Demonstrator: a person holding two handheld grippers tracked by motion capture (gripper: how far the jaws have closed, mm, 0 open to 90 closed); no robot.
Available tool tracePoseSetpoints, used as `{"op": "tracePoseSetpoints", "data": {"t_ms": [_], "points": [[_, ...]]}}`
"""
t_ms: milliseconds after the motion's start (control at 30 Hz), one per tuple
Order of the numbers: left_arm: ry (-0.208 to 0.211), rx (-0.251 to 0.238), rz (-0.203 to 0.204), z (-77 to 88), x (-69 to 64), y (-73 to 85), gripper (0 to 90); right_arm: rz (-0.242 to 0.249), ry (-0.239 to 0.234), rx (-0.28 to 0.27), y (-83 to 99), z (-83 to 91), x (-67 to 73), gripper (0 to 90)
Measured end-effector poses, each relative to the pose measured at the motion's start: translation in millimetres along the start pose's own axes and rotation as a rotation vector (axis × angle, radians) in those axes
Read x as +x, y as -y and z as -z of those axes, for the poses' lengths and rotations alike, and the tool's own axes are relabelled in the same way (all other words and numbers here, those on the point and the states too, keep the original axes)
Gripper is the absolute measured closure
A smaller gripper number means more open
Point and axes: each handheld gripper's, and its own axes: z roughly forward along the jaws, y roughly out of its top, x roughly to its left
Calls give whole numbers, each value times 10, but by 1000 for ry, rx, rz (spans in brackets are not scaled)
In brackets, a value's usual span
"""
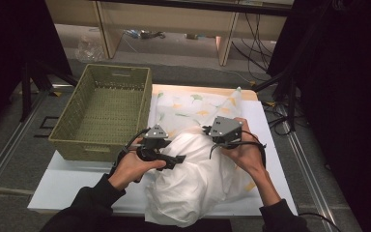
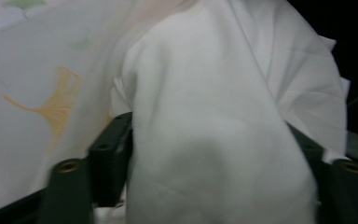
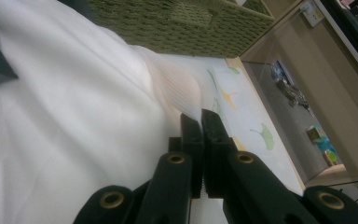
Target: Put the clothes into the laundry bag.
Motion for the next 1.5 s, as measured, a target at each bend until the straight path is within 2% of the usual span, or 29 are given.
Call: {"op": "tracePoseSetpoints", "data": {"t_ms": [33, 67, 133, 233, 300, 333, 367, 400, 433, 500, 533, 633, 667, 767, 867, 967, 1000, 1067, 1100, 1167, 1200, 1233, 1267, 1300, 1367, 1400, 1500], "points": [[16, -2, -7, -72, 7, -5, 508, -1, -5, 0, -5, -6, 1, 900], [14, 0, -16, -150, 0, -10, 603, 22, -6, -9, -15, -17, -12, 900], [17, -4, -6, -305, -7, -52, 676, 10, 0, -6, -38, 0, 11, 900], [-20, -19, -1, -480, 21, -141, 698, 31, -16, -13, -61, 20, 21, 900], [-70, -17, -14, -569, 80, -177, 701, 29, -22, -19, -64, 33, 25, 900], [-87, -16, 1, -603, 128, -185, 693, 33, -24, -21, -67, 40, 27, 900], [-91, -19, 44, -644, 200, -183, 679, 38, -33, -25, -67, 42, 32, 900], [-84, -11, 64, -656, 247, -184, 657, 34, -29, -13, -70, 49, 47, 900], [-71, -6, 105, -672, 295, -183, 633, 40, -32, -13, -70, 43, 47, 900], [-47, -2, 126, -621, 320, -188, 557, 43, -28, -3, -65, 21, 54, 900], [-51, -3, 118, -586, 310, -187, 493, 43, -33, -2, -56, 13, 56, 900], [-16, -7, 106, -363, 240, -153, 343, 33, -30, -2, -30, 11, 44, 900], [-12, -15, 94, -275, 211, -132, 304, 12, -29, 3, -21, 22, 42, 900], [-15, -12, 48, -35, 142, -55, 260, 10, -24, 1, -16, 38, 34, 900], [-3, 1, 40, 132, 86, 42, 235, 12, -25, 0, -19, 32, 33, 900], [20, 32, 6, 179, 31, 127, 215, 15, -29, 2, -20, 26, 38, 900], [24, 35, -11, 158, 26, 152, 210, 33, -29, -6, -24, 22, 27, 900], [32, 63, -17, 17, 37, 178, 196, 12, -25, -6, -29, 20, 34, 900], [44, 70, -8, -68, 32, 179, 203, 33, -19, -8, -36, 15, 28, 900], [82, 87, -15, -209, 5, 169, 294, 38, -29, -7, -41, 10, 43, 900], [123, 88, -31, -279, -24, 143, 393, 20, -22, 1, -40, 18, 56, 900], [165, 70, -42, -334, -33, 114, 558, 18, -21, 0, -41, 19, 52, 900], [181, 67, -36, -383, -38, 78, 620, 19, -23, -1, -40, 18, 49, 900], [184, 68, -43, -427, -44, 38, 690, 19, -23, 1, -39, 18, 50, 900], [184, 62, -39, -492, -53, -39, 727, 13, -29, 6, -41, 32, 61, 900], [164, 46, -21, -526, -71, -95, 738, 20, -31, -1, -40, 36, 54, 900], [117, 13, -30, -569, -126, -243, 748, 28, -24, -21, -52, 101, 25, 900]]}}
